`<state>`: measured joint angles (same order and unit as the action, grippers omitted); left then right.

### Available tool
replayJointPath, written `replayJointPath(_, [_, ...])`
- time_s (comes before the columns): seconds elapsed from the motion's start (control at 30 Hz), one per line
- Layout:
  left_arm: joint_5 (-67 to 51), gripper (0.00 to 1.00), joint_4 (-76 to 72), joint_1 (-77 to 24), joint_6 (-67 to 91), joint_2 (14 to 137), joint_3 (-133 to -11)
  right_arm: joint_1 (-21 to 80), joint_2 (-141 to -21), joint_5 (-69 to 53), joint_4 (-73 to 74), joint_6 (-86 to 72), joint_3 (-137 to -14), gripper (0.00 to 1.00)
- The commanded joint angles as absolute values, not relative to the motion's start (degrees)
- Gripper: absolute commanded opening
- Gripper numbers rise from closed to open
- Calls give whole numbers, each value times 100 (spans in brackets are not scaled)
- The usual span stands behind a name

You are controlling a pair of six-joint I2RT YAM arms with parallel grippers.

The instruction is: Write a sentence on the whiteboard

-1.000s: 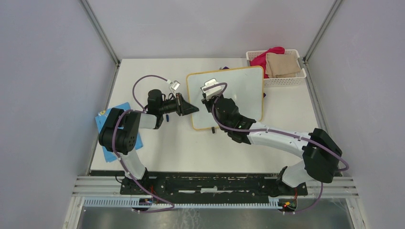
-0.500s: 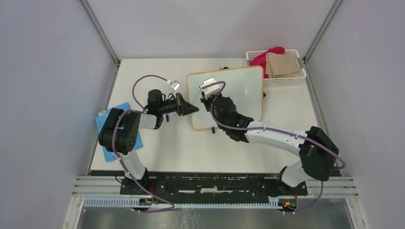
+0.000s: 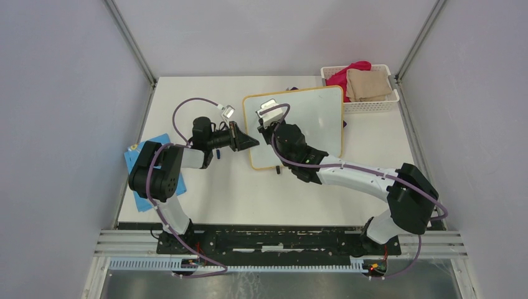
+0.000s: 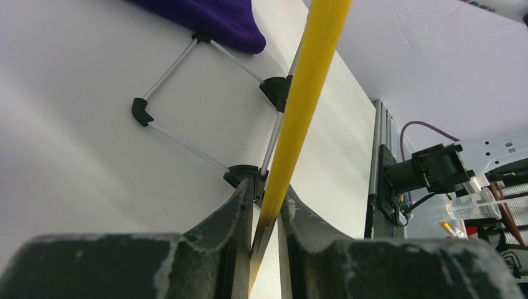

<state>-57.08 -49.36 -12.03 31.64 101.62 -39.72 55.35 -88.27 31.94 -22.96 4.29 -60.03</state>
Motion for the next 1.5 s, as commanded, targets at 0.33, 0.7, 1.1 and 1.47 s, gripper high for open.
replayJointPath(0.33, [-5586,2,-4895,-1187,2971,9979,-3936,5486,-8737,3224,-2085,308,-5943,0])
replayJointPath(0.7, [-5579,2,-4881,-1187,2971,9985,-3937,5422,-8537,3535,-1974,299,-5698,0])
replayJointPath(1.1, [-5576,2,-4884,-1187,2979,9969,-3935,5424,-8400,3189,-1843,266,-5470,0])
replayJointPath(1.47, [-5572,2,-4880,-1195,2980,9967,-3937,5571,-8513,2708,-1935,291,-5648,0])
